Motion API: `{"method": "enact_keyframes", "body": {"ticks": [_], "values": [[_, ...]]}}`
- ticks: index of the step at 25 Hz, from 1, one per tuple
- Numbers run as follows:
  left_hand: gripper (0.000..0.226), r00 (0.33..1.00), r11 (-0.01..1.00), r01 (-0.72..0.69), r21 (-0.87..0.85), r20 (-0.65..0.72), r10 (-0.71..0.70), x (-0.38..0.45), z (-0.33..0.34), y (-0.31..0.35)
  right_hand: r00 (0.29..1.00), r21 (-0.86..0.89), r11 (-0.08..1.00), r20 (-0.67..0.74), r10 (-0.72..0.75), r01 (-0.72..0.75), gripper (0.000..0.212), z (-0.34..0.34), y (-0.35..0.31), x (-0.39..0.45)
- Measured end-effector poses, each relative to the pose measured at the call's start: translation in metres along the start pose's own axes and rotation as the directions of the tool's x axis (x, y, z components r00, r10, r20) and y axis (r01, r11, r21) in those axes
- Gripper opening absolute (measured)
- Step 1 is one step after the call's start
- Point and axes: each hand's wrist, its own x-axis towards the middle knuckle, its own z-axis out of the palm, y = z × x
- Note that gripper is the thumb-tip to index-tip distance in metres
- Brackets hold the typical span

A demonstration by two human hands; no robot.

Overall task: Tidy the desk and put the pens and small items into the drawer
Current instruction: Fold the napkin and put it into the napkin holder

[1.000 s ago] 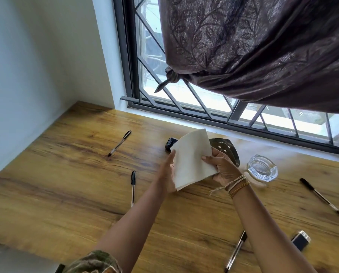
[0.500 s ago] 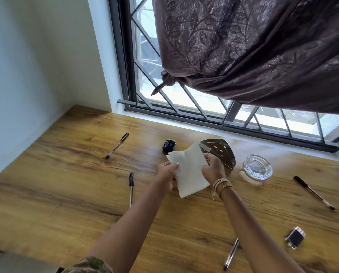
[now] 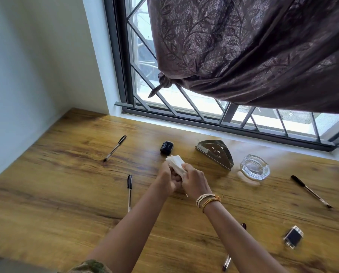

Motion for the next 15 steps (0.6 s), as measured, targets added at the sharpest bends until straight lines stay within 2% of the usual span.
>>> {"method": "enact_keyframes", "body": {"ticks": [4, 9, 11, 13, 15], "values": [[0.049, 0.998, 0.998, -0.001, -0.065, 0.068, 0.006, 0.000, 0.001, 0.007, 0.997, 0.082, 0.996, 0.074, 0.029, -0.035, 0.055, -0.002, 0.004, 0.002], [0.034, 0.987, 0.999, -0.010, 0.050, 0.161, 0.002, -0.005, -0.007, 0.010, 0.993, 0.141, 0.989, 0.116, 0.026, -0.043, 0.047, -0.014, 0.013, 0.010], [0.032, 0.988, 0.988, -0.063, 0.139, 0.149, 0.042, -0.007, -0.006, 0.012, 0.992, 0.169, 0.983, 0.114, 0.048, -0.067, 0.044, -0.021, 0.017, 0.015], [0.040, 0.978, 0.896, -0.204, 0.395, 0.112, 0.173, -0.004, -0.006, 0.016, 0.984, 0.217, 0.970, 0.160, 0.075, -0.109, 0.048, -0.031, 0.021, 0.022], [0.065, 0.935, 0.709, -0.344, 0.616, 0.158, 0.317, 0.000, -0.008, 0.025, 0.967, 0.281, 0.949, 0.244, 0.071, -0.140, 0.048, -0.044, 0.029, 0.028]]}}
